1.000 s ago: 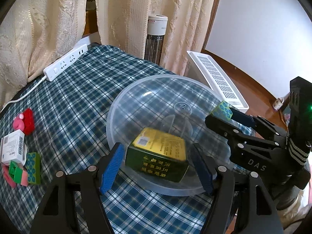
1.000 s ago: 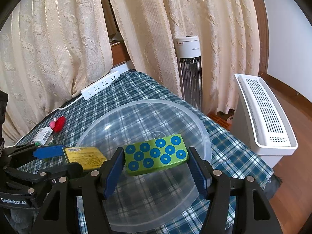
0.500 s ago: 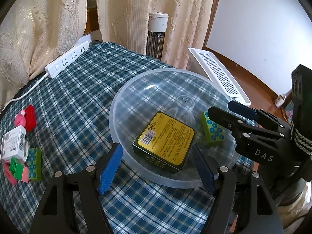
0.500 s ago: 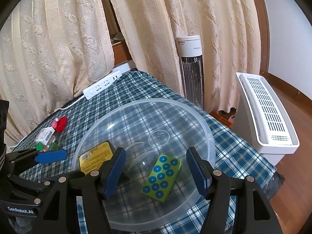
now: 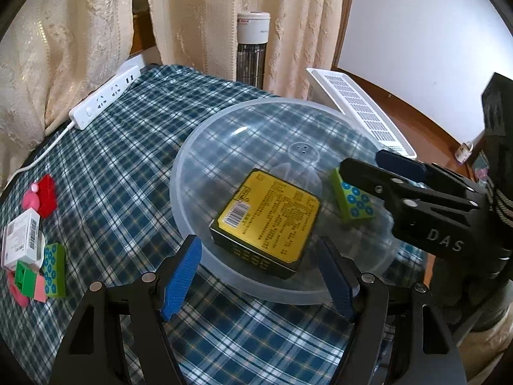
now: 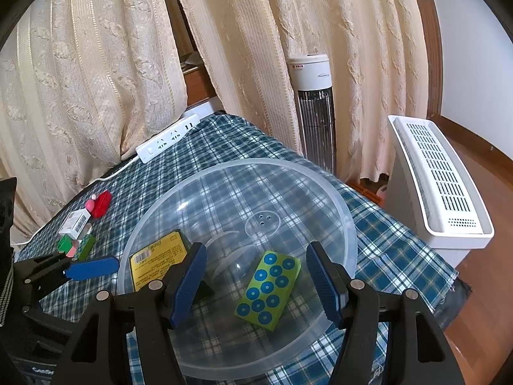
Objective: Organize objects
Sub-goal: 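Move both grippers back from the bowl toward the remaining toys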
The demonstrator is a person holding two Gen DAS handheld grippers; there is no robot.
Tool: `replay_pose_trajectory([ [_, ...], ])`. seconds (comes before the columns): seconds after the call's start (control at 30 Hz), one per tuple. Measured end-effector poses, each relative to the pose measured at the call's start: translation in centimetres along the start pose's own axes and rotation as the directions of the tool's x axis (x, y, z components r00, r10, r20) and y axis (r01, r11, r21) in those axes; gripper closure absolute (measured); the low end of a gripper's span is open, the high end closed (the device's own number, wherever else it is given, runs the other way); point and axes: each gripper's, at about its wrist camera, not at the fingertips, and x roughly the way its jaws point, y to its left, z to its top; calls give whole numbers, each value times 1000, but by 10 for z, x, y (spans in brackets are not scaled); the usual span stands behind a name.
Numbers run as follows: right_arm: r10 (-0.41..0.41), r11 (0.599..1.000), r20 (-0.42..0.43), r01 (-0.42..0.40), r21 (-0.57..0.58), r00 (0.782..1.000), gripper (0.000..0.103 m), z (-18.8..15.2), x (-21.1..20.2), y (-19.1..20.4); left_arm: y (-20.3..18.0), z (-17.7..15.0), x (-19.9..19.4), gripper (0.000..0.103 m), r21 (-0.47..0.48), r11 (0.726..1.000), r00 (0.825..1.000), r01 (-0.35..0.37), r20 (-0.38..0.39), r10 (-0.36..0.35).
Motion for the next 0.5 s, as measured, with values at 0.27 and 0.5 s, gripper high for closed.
replay_pose_trajectory([
  [0.27, 1, 1000, -1, -1, 9, 1000, 35, -1, 1, -1, 12, 6, 12, 28, -6, 995, 995, -102, 2, 102],
  [0.5, 0, 1000, -2, 0, 10, 1000, 35, -1, 1, -1, 25, 18, 22, 28, -36, 989, 990, -144, -3, 144],
])
